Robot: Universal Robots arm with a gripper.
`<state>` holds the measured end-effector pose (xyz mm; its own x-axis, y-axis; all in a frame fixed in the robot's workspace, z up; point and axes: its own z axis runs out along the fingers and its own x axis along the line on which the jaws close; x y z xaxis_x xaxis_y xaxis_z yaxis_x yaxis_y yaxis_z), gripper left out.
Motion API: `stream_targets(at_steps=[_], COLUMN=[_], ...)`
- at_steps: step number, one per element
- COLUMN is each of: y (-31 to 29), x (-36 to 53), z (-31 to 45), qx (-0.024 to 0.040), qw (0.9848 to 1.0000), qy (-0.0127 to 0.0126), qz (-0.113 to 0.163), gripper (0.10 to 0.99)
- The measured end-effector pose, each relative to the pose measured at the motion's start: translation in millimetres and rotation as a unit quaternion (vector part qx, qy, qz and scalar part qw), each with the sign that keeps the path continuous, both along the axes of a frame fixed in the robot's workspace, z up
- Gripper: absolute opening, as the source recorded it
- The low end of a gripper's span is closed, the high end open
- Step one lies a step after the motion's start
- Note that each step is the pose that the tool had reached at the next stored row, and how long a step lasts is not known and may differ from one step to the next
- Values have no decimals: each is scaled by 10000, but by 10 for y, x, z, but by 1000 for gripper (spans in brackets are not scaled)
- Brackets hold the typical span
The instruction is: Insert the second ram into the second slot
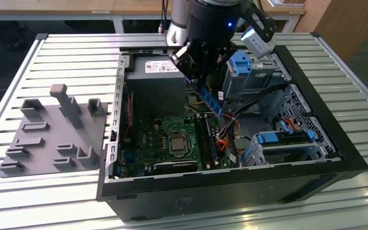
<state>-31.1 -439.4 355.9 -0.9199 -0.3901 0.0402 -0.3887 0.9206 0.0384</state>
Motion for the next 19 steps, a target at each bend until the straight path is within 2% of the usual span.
stream_targets(at_steps=[4,9,14,19], y=[0,0,0,0], x=[0,0,0,0], z=[-16,-36,-61,-92], qx=[0,-1,-9,-20], qw=[9993,9969,9925,9862], qy=[0,0,-1,-2], qz=[-361,-792,-1225,-1655], gripper=[141,141,141,141])
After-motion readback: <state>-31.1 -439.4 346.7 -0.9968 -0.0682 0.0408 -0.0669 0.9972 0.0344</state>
